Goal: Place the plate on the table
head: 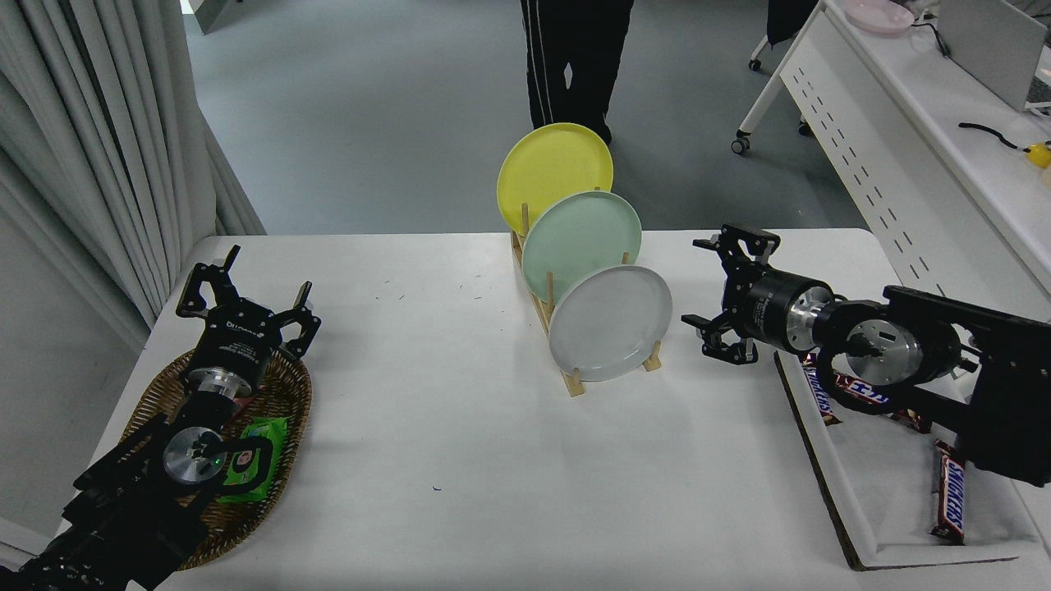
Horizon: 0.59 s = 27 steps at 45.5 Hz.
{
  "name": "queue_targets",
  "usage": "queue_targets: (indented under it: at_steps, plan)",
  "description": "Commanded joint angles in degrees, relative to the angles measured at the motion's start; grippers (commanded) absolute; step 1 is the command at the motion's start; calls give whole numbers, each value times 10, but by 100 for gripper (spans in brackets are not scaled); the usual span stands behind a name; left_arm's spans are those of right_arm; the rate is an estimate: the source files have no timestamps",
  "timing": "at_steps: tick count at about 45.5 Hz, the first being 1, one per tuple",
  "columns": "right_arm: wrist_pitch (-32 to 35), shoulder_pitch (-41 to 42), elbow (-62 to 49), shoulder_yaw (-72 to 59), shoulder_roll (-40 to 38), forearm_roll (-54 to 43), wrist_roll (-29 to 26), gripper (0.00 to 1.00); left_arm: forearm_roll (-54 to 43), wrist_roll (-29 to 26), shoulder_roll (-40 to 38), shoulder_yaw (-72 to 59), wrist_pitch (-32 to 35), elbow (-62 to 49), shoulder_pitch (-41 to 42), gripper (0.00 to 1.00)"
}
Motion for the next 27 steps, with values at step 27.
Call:
queue_targets:
  at_steps: [27]
  plan:
    - [-21,23,-141,-7,157,2,-14,100,0,0,0,1,0,0,0,100]
